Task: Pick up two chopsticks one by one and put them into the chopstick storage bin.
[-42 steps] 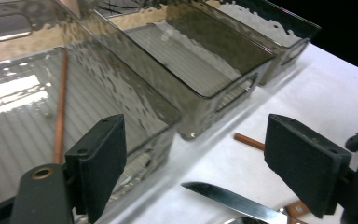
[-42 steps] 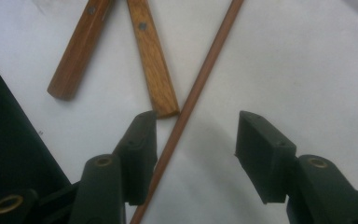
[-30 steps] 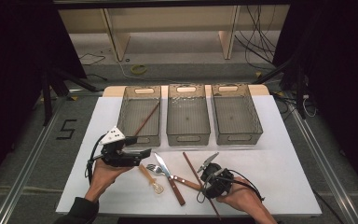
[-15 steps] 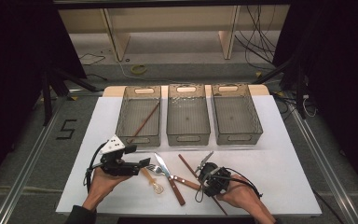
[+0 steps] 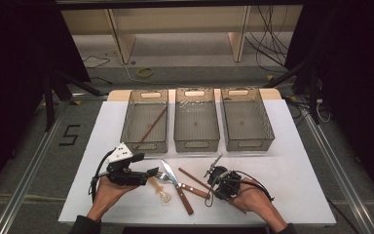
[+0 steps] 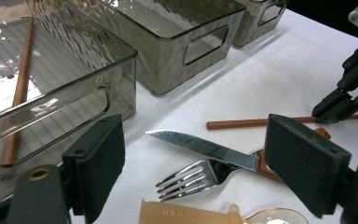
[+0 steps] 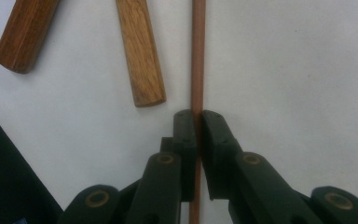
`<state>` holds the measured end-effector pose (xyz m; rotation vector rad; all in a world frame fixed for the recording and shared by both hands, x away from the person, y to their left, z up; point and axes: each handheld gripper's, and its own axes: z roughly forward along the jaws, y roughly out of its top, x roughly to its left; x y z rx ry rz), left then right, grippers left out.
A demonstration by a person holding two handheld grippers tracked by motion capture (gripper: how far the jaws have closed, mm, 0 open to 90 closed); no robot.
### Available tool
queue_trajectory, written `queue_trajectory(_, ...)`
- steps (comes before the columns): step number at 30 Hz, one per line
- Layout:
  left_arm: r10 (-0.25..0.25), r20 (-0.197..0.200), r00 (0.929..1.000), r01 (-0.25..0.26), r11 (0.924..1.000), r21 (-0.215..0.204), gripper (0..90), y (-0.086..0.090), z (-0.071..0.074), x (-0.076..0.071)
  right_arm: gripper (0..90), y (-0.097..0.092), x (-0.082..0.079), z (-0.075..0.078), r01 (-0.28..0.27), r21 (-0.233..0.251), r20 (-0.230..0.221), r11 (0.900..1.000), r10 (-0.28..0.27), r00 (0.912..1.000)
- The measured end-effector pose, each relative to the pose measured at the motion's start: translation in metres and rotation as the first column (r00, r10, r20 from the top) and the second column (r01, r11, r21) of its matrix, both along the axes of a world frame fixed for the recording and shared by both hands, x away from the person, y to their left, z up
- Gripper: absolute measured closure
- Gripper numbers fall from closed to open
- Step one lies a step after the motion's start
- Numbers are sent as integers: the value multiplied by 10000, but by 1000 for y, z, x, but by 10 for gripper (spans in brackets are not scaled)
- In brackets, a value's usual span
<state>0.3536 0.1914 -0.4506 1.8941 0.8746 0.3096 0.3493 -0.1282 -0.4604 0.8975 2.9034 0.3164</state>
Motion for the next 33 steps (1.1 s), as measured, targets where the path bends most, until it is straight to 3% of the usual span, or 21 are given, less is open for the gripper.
queue_trajectory(11,-673,-125,9977,677,9969,405,202,-11,-3,-1,856,-4,0,5,-308,353,197,9989,301,9994)
queue_trajectory(17,-1349,-183,9907,1360,9859,977,197,-28,-6,-1,857,-5,-3,18,-423,530,465,9977,399,9981)
queue_trajectory(23,-1899,-119,9817,1895,9698,1539,197,-47,-9,-2,857,-4,-6,25,-531,653,672,9965,487,9966)
queue_trajectory(29,-2666,-80,9638,2610,9366,2337,199,-66,-5,-2,857,-2,-10,34,-1010,762,940,9920,937,9912)
queue_trajectory(33,-3193,-135,9476,3089,9043,2947,204,-77,-5,-3,857,4,-15,38,-1298,764,1039,9886,1215,9871)
